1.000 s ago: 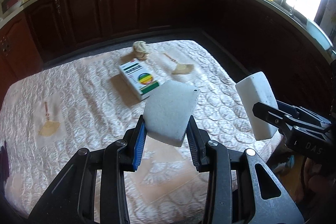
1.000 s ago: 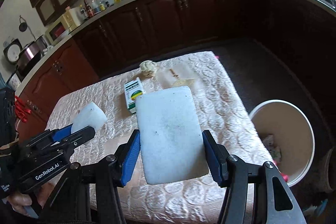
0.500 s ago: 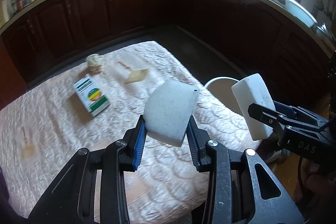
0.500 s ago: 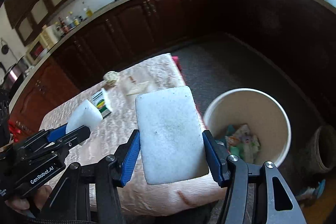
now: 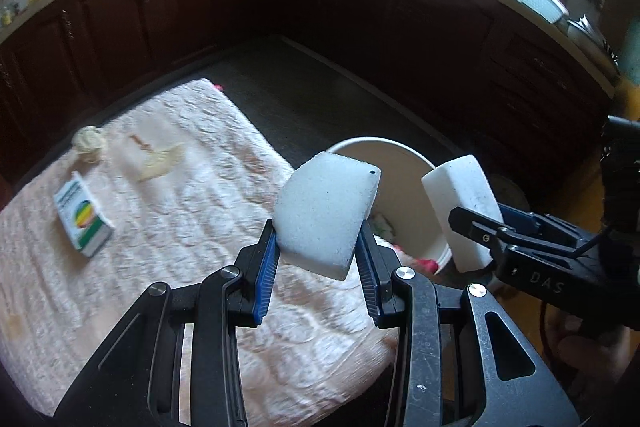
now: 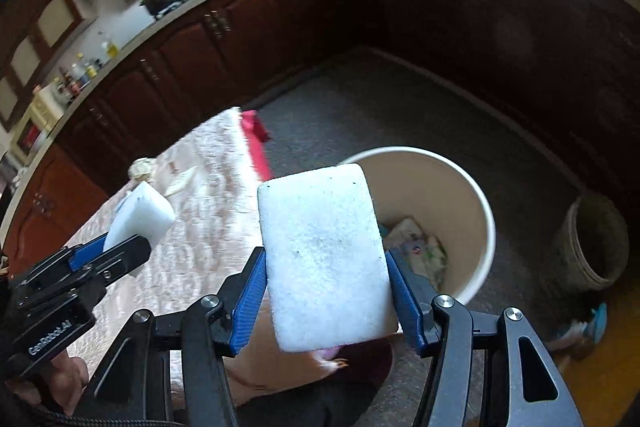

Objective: Collect trash
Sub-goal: 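Carry both foam blocks over the white bucket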

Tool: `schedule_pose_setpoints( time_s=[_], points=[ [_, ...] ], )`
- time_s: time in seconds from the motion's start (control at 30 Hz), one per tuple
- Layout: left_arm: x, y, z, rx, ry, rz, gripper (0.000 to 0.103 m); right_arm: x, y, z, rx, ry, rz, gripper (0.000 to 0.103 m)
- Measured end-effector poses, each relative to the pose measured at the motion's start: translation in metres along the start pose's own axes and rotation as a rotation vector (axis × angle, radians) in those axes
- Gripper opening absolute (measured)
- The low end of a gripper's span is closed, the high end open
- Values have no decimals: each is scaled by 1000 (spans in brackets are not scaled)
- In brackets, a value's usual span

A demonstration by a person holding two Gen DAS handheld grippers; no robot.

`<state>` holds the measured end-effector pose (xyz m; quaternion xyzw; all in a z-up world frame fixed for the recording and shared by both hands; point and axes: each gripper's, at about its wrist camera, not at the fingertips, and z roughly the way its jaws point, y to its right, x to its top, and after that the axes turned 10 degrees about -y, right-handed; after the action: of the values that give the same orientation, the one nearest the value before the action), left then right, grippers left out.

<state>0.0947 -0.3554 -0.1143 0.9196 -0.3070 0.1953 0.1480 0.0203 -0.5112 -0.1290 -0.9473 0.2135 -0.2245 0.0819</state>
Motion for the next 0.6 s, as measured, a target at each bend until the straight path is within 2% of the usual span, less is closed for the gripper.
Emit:
schedule_pose_setpoints(
  time_s=[0.33,0.6],
  points=[
    [19,26,35,-96,-48,24,37,-1,36,13,-36,-35,73,57],
    [21,36,47,-119,-62,19,46,1,51,20,-75,-53,102,58]
  ],
)
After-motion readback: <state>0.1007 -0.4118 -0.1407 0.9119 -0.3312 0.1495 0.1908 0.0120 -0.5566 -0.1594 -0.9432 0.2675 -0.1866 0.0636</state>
